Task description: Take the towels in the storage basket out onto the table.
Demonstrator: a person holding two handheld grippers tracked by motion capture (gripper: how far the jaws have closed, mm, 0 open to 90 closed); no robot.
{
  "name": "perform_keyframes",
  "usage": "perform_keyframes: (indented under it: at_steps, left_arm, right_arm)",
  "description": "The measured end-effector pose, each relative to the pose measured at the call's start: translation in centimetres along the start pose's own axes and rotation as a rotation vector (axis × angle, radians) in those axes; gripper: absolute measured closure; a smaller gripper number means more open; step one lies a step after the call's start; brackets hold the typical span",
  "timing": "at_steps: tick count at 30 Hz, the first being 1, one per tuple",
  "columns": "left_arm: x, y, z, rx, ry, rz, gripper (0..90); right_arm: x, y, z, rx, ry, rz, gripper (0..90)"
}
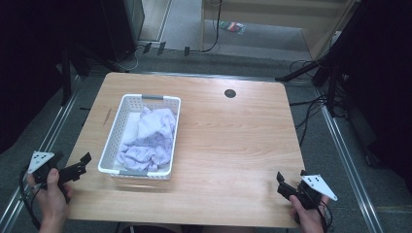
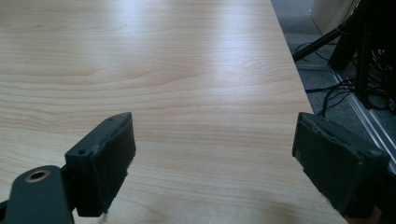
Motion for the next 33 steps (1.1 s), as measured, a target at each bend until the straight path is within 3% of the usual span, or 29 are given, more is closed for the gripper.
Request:
perform_keyframes:
  at_steps: [4,7,9,11,13,20,22,24,27,30,33]
  left_arm:
    - [-0.6,-0.7,-1.3,0.001,0.041,0.035,0.0]
    - [-1.0,-1.1,-2.4,0.007,0.039,0.05,0.0]
    - [-0.9,-1.4,-3.2,0.013,0.037,0.034,0.0]
    - [-1.0,-1.6,-3.5,0.011,0.036,0.054,0.0]
    - [-1.3,-1.9,-4.6,0.015,0.028,0.109,0.0]
    - [-2.7,-1.5,-6.7,0.156,0.09,0.158,0.0]
    - [-2.9,-1.4,-6.9,0.17,0.099,0.167,0.0]
    - [-3.9,-0.9,-7.9,0.216,0.11,0.195,0.0]
    - [-4.7,-0.2,-8.6,0.264,0.134,0.203,0.0]
    - [-5.5,0.8,-9.8,0.267,0.089,0.25,0.0]
    - [-5.8,1.9,-10.8,0.303,0.096,0.262,0.0]
  right_arm:
    - [0.0,0.0,0.0,-0.001,-0.001,0.004,13.5]
    - [-0.1,0.0,0.0,0.001,0.01,0.011,13.5]
    - [-0.1,0.0,0.0,0.001,0.016,0.013,13.5]
    - [-0.1,0.0,0.0,0.001,0.015,0.015,13.6]
    - [-0.2,0.1,0.0,0.0,0.015,0.017,13.6]
    - [-0.2,0.1,0.0,0.001,0.016,0.02,13.6]
    - [-0.2,0.1,0.0,0.002,0.017,0.02,13.6]
    - [-0.2,0.1,0.0,0.001,0.015,0.024,13.6]
    - [-0.3,0.1,0.0,-0.001,0.018,0.026,13.7]
    - [-0.3,-0.1,0.0,0.0,0.027,0.028,13.6]
    - [-0.3,-0.1,0.0,-0.002,0.03,0.03,13.5]
Point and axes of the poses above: each handheld gripper's, and its own axes: y roughly forward along the jaws, z roughly out of its underside, x roughly to its left, the point moved 8 cm from there along y, roughly forward along the jaws, and after that the axes turned 14 degrees about y, right-handed, at the moved point
